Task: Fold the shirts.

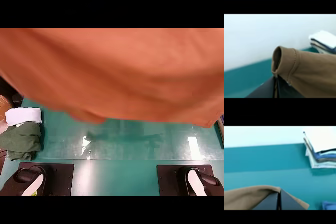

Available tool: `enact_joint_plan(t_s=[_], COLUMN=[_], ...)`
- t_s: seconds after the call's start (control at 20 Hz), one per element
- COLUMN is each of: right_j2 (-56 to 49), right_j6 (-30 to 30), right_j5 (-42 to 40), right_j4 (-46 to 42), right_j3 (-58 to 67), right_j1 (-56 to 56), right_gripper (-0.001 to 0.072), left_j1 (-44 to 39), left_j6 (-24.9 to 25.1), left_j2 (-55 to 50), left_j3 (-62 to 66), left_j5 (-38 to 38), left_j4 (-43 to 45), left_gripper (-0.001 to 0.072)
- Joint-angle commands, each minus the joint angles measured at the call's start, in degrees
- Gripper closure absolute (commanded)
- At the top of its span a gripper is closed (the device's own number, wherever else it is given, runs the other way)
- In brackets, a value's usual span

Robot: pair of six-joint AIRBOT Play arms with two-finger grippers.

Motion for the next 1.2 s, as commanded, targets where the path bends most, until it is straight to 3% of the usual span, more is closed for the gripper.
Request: enact_joint_plan(t_s=[0.0,0.15,0.35,0.5,0.6,0.65,0.7,0.75,0.8,0.85,1.15], right_j2=[-5.9,-13.8,-28.0,-38.8,-44.1,-46.1,-47.8,-49.0,-50.0,-50.4,-43.9], right_j6=[0.1,0.1,0.6,0.9,1.2,1.2,1.2,1.2,1.2,1.2,-1.7], right_j5=[10.0,9.2,-1.0,-7.3,-8.5,-8.3,-7.9,-6.8,-5.1,-3.2,5.7], right_j4=[5.1,5.3,-0.9,-0.9,-0.2,0.1,0.1,0.1,0.1,0.1,0.1], right_j3=[-1.0,-10.1,-18.6,-15.1,-10.3,-7.9,-5.5,-3.3,-0.9,1.3,0.6], right_j1=[0.0,7.3,15.8,17.4,17.4,17.4,17.4,17.2,16.8,16.3,13.6], right_gripper=[0.0695,0.0695,0.0695,0.0694,0.0694,0.0693,0.0679,0.0552,0.0425,0.0397,0.0397], left_j1=[0.0,0.0,0.0,0.0,0.0,0.0,0.0,0.1,0.5,1.7,11.9], left_j6=[-4.0,-4.2,-3.6,-3.6,-3.7,-3.9,-4.0,-5.0,-5.3,-5.3,-5.1], left_j2=[-1.8,-5.3,-13.6,-23.8,-29.3,-31.2,-32.4,-32.7,-32.7,-32.7,-30.7], left_j3=[-6.9,-21.0,-37.1,-38.8,-37.9,-37.1,-36.3,-35.8,-35.0,-33.6,-33.8], left_j5=[-12.4,-11.6,6.3,17.9,21.6,21.7,21.4,21.1,19.9,17.4,-4.3], left_j4=[0.1,0.3,3.6,8.4,9.0,9.2,9.2,9.5,9.7,9.7,6.7], left_gripper=[0.0682,0.0681,0.0681,0.0681,0.068,0.0678,0.0487,0.0188,0.016,0.0175,0.0175])
